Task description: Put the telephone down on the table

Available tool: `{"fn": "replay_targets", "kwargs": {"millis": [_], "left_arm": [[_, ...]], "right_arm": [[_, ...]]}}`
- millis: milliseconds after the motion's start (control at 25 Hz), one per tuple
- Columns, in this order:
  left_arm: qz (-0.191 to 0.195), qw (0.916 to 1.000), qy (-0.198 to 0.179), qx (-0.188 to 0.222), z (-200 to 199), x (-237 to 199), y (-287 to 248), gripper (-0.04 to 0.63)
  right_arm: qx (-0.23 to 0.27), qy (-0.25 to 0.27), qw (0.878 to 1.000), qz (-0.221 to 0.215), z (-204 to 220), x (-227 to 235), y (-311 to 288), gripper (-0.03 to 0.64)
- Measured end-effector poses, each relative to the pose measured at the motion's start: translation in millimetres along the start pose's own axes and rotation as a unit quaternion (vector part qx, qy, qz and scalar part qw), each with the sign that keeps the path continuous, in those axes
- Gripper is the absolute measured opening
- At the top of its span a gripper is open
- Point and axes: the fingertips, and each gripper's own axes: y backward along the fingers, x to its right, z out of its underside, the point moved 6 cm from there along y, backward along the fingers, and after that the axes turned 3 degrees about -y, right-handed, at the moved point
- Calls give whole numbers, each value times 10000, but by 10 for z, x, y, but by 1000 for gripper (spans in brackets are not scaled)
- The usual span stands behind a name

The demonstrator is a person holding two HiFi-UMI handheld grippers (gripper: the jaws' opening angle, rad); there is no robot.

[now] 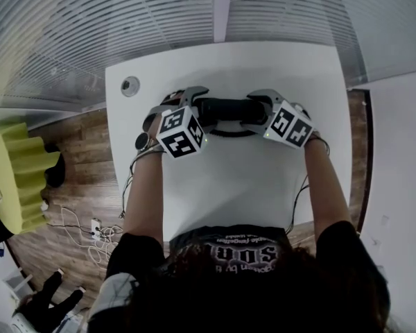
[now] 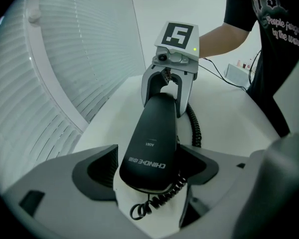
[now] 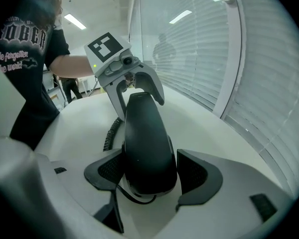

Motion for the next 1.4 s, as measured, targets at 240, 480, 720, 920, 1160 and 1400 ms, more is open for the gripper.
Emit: {"fn": "replay_targets", "kwargs": {"millis": [240,480,720,920,1160,1400], "left_arm": [[-158,9995,128,245,-32,-48,178,374],[-300,9977,258,551,-131,-17,405,374],[-497,9938,481,869,-181,123,665,345],[-801,9870,523,1289,-333,298,922,280],[-956,9793,636,1665,-446,546,1164,204],[-1303,9649,996,2050,-484,699,1374,107]], "right_arm": [[141,-135,9997,163,-69,-1,142,318],[364,-209,9985,344,-198,-109,368,318],[754,-517,9937,647,-325,-314,539,316],[894,-766,9883,968,-398,-592,641,284],[1372,-1326,9684,1605,-504,-885,812,165],[1596,-1738,9485,2116,-594,-1114,952,69]]}}
